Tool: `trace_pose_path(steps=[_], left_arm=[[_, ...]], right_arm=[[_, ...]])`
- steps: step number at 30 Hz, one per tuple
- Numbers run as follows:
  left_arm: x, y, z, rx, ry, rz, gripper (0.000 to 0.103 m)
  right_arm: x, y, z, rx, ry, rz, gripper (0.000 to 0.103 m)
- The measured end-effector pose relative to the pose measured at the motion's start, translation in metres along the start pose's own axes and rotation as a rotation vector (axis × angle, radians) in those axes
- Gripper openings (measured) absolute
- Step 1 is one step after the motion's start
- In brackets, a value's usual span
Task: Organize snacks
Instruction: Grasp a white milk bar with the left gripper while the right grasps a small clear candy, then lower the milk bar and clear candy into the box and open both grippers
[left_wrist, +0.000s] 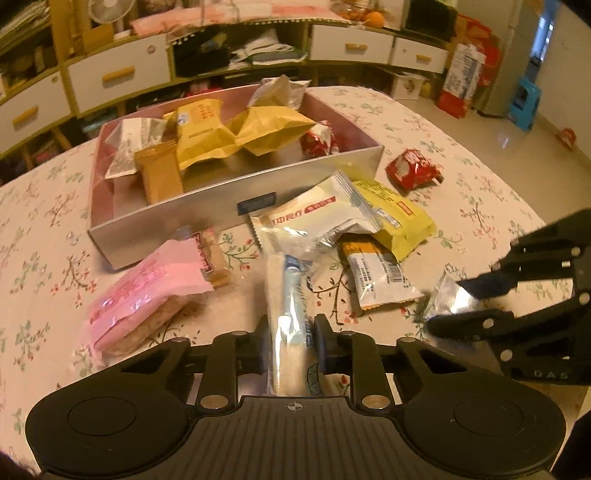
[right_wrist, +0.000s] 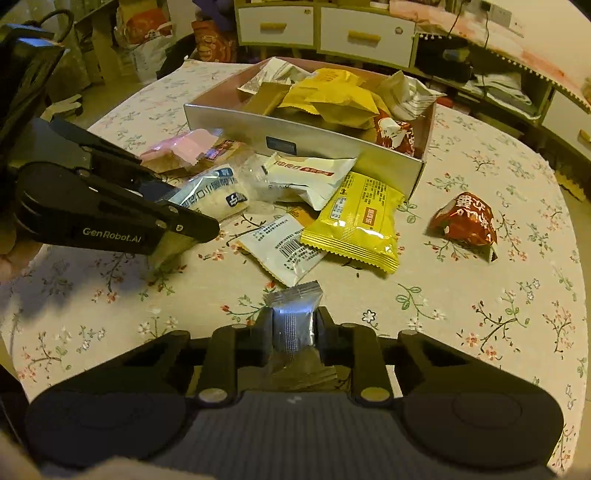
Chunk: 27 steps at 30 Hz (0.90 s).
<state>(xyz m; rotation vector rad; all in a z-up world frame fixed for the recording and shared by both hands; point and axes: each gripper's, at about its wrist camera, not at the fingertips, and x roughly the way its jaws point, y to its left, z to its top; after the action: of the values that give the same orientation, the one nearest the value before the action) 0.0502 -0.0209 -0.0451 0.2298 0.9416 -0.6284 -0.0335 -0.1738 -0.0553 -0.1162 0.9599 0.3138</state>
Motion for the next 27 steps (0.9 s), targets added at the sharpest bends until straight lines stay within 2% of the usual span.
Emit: trace_pose_path(steps=[8,16,27], left_arm=[[-0.011,0.004,0.003,-0.057,0.019,-0.008,0.017],[-0.030,0.012,0.011,-0.127,-0.023,-0.024,0.017],[-0.045,0.032,0.031,-0.255,-0.083,0.012,0.017]], right_arm=[[-0.009,0.000,0.008,0.032,-0.013,0.022,0.020],[-0.023,-0.007,0.021,0.090,-0.059,0.024,0.020],[-0.023,-0.014,0.049,0.177,-0.101,0.025,0.020]])
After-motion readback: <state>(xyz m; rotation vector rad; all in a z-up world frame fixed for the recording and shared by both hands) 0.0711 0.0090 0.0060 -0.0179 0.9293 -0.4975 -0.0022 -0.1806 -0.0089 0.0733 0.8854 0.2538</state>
